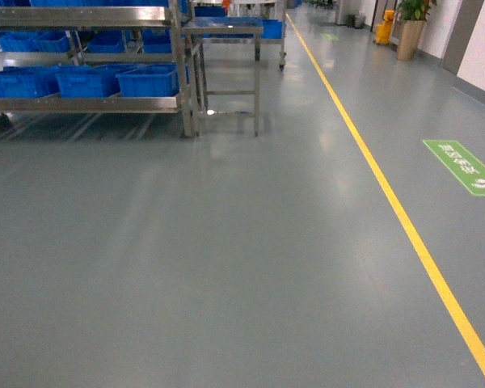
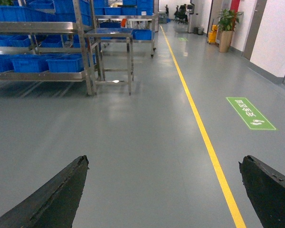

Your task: Pick blue part to blue bin on bottom shelf

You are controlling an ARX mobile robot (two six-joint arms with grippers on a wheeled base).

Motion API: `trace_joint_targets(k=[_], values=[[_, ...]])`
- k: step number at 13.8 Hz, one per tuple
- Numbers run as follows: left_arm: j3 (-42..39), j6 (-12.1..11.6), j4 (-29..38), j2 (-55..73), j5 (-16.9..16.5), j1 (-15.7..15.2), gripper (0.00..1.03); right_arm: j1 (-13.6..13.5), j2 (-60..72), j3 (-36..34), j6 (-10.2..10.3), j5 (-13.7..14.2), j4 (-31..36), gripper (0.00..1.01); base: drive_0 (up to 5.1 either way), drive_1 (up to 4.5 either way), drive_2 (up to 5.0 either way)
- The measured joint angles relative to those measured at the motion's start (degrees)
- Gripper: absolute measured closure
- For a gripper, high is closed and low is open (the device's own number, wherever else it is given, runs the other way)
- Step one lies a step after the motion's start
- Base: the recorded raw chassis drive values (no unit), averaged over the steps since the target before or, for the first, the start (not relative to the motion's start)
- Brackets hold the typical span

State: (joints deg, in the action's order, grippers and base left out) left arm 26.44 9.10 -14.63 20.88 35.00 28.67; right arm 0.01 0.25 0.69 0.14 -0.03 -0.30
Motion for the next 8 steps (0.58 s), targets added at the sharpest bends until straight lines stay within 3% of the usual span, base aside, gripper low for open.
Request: trace_joint_targets(k=[8], values=[[0.00, 0.02, -0.24, 0.11, 0.00, 0.00, 0.60, 0.00, 0.00, 0.00, 0.00, 0.02, 0.00, 0.03, -0.1, 3.99, -4.1]])
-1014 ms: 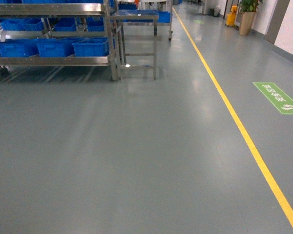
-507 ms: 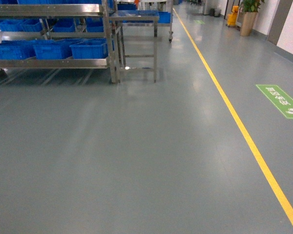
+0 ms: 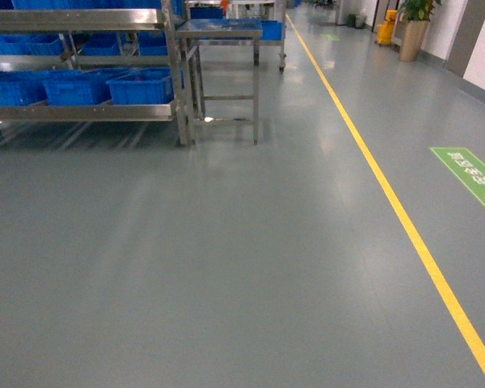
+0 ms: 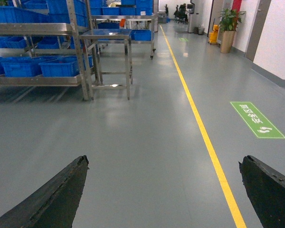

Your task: Pick blue part to blue bin on bottom shelf

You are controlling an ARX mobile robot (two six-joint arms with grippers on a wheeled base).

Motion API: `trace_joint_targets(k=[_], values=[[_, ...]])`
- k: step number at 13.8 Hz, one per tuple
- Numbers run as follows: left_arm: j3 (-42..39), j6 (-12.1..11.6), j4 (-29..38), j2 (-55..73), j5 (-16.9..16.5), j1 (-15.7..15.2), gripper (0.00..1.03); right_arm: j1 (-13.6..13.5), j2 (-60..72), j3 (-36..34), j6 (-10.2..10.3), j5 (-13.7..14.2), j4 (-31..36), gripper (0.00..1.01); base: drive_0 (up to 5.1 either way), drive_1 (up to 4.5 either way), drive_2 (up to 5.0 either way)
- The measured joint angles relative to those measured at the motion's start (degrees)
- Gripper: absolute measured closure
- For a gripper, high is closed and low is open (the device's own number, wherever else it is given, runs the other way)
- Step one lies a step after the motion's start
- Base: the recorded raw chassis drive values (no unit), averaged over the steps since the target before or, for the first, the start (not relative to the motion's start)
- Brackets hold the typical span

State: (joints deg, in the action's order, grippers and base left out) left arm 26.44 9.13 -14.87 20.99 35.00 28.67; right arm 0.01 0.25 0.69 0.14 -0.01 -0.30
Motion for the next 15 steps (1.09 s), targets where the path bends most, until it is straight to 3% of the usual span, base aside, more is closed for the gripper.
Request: trace_joint_targets(k=[15], values=[[-0.09, 0.00, 0.28, 0.09, 0.02, 0.00, 0.60, 0.00, 0.00, 0.00, 0.00, 0.00, -0.04, 0.03, 0.0, 4.07, -4.1]])
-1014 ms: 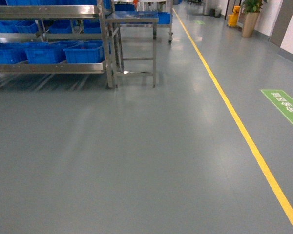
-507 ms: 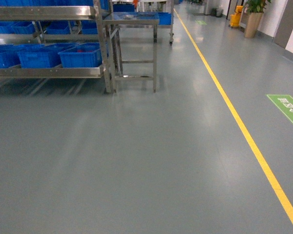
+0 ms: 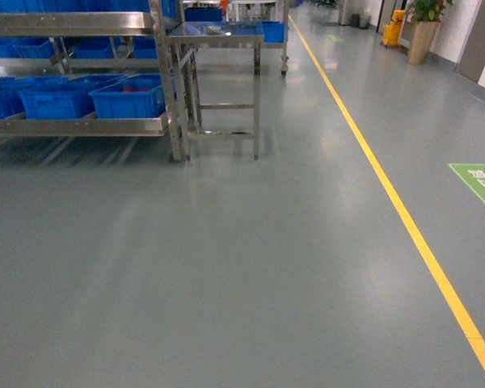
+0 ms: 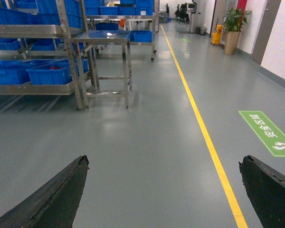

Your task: Pick blue part to blue bin on bottom shelf

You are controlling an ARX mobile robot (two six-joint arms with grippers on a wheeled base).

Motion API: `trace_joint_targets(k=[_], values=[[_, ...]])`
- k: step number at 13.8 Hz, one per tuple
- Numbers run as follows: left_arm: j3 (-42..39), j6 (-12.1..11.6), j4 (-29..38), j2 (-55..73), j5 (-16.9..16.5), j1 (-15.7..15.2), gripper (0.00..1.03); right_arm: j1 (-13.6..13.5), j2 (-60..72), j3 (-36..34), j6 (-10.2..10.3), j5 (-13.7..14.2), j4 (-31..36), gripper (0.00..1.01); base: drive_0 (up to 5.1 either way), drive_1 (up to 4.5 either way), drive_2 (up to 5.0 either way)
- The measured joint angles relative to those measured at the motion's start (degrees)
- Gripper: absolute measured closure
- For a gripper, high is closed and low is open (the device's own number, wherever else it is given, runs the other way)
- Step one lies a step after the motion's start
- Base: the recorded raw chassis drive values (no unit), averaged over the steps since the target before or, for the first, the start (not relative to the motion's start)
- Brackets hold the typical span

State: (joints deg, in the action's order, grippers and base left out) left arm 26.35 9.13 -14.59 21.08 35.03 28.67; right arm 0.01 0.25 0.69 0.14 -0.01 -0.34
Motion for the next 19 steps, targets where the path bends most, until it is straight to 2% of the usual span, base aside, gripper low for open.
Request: trace_joint_targets(k=[19], values=[[-0.02, 0.02, -0.28, -0.04, -0.02, 0.00, 0.60, 0.00, 0.02, 0.00, 0.00, 0.00, 0.26, 0.03, 0.0, 4.10, -4.1]])
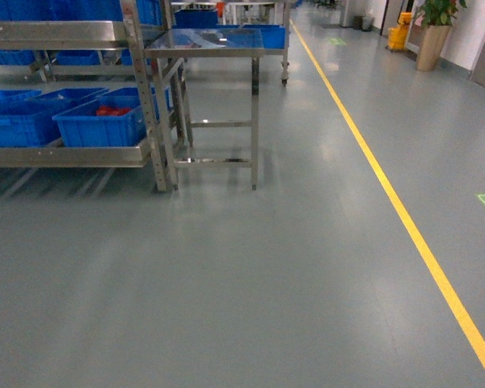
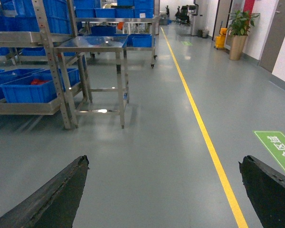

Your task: Pick blue part to blue bin on bottom shelf

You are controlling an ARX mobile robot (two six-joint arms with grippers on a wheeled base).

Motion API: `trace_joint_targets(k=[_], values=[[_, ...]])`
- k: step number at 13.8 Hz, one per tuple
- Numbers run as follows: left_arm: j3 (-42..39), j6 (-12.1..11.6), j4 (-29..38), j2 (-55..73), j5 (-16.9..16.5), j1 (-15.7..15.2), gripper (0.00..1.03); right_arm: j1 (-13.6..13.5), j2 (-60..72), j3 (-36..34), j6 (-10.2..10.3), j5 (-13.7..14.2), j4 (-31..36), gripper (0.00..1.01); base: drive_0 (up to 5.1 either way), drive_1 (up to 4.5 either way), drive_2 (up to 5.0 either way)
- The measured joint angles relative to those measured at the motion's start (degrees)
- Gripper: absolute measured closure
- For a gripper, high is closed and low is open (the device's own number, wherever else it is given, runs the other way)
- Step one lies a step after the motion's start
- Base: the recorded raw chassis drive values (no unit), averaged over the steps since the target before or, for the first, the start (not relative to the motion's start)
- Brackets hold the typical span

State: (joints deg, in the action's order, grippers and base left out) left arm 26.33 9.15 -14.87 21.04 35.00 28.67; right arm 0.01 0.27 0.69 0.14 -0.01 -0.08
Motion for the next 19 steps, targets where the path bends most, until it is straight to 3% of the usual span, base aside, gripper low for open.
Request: trace_joint_targets(k=[19], values=[[0.00, 0.09, 0.17, -0.07, 0.09, 0.00, 0.60, 0.00, -0.02, 0.00, 0.00, -0.02, -0.33, 0.03, 0.0, 4.05, -4.1]])
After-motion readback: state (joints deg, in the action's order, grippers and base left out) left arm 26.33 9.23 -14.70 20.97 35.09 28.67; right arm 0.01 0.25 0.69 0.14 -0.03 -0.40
